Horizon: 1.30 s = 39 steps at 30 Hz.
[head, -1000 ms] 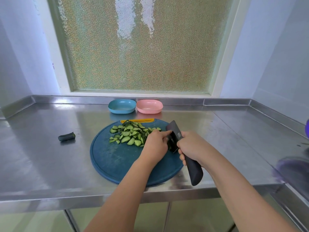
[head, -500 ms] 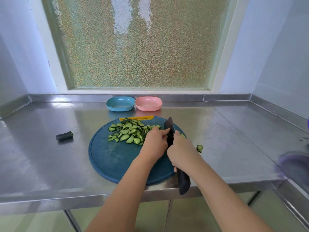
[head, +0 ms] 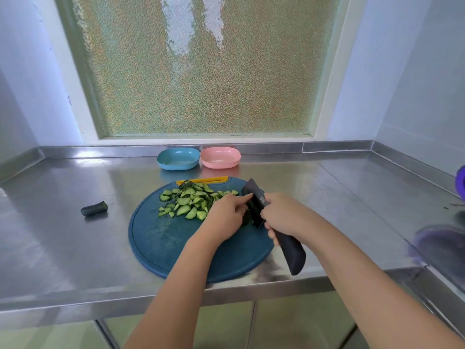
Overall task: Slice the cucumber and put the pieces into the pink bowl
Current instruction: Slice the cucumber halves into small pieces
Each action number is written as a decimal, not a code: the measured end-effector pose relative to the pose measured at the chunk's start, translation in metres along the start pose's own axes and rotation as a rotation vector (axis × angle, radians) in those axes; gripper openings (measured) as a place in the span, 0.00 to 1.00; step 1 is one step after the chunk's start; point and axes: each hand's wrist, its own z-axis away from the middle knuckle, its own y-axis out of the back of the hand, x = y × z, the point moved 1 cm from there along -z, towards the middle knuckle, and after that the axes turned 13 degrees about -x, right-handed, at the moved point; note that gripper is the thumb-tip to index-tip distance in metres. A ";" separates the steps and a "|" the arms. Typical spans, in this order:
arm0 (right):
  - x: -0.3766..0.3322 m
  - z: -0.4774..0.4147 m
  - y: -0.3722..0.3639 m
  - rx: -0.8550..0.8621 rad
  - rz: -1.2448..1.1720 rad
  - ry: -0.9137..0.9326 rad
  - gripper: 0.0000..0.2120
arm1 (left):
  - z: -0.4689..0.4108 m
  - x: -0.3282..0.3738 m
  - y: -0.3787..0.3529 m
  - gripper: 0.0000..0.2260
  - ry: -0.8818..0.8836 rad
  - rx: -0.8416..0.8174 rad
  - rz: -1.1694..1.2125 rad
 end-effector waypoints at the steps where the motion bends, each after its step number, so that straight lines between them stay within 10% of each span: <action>1: -0.001 -0.001 0.000 -0.005 -0.010 0.000 0.14 | 0.001 0.001 0.000 0.20 0.003 0.006 0.013; 21: 0.004 -0.006 0.004 -0.027 -0.206 0.024 0.19 | 0.005 0.000 -0.002 0.19 -0.028 0.035 0.015; 39: 0.007 -0.003 -0.031 0.200 0.124 0.012 0.27 | 0.000 -0.007 -0.007 0.17 -0.014 0.069 -0.019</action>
